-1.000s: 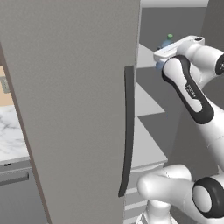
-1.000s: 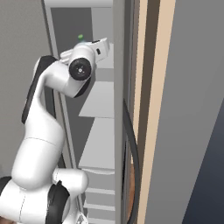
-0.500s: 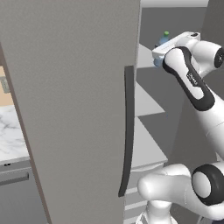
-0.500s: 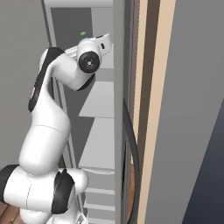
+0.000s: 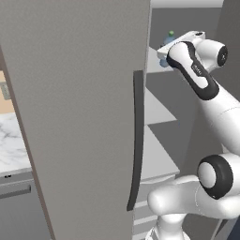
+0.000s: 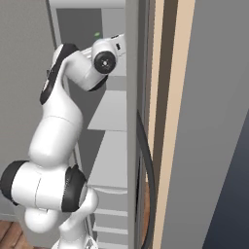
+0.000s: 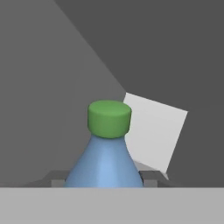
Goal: Take the bottled waters from the counter and place them in the freezer to freeze. Close the freezer door after placing the bottles.
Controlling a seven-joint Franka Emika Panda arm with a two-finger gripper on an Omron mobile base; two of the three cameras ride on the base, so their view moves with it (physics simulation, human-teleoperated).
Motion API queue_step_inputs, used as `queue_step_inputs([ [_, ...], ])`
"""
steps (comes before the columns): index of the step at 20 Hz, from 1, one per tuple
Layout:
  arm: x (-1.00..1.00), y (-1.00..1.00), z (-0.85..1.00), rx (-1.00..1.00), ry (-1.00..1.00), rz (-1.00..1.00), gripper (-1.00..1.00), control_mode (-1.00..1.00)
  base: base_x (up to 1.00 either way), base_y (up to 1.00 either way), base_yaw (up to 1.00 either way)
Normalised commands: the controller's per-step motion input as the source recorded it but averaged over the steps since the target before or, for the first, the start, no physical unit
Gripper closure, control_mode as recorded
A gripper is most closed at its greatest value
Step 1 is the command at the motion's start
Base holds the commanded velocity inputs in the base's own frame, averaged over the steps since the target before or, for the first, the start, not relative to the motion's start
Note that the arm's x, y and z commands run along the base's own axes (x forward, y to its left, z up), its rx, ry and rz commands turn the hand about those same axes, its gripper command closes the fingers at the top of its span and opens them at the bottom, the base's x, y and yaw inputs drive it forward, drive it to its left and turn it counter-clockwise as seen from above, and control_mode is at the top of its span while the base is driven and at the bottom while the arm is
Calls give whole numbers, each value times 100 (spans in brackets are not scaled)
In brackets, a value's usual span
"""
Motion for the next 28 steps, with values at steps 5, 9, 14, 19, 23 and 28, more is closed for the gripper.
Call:
queue_step_inputs([
  [5, 55, 0, -1, -1, 0, 0, 100, -100, 0, 0, 0],
  [9, 50, 0, -10, 0, 0, 0, 100, -100, 0, 0, 0],
  [14, 47, 0, -16, 0, 0, 0, 100, -100, 0, 0, 0],
  [19, 39, 0, -15, 0, 0, 0, 100, -100, 0, 0, 0],
  [23, 32, 0, -11, 0, 0, 0, 100, -100, 0, 0, 0],
  [28, 31, 0, -8, 0, 1, 0, 100, -100, 0, 0, 0],
])
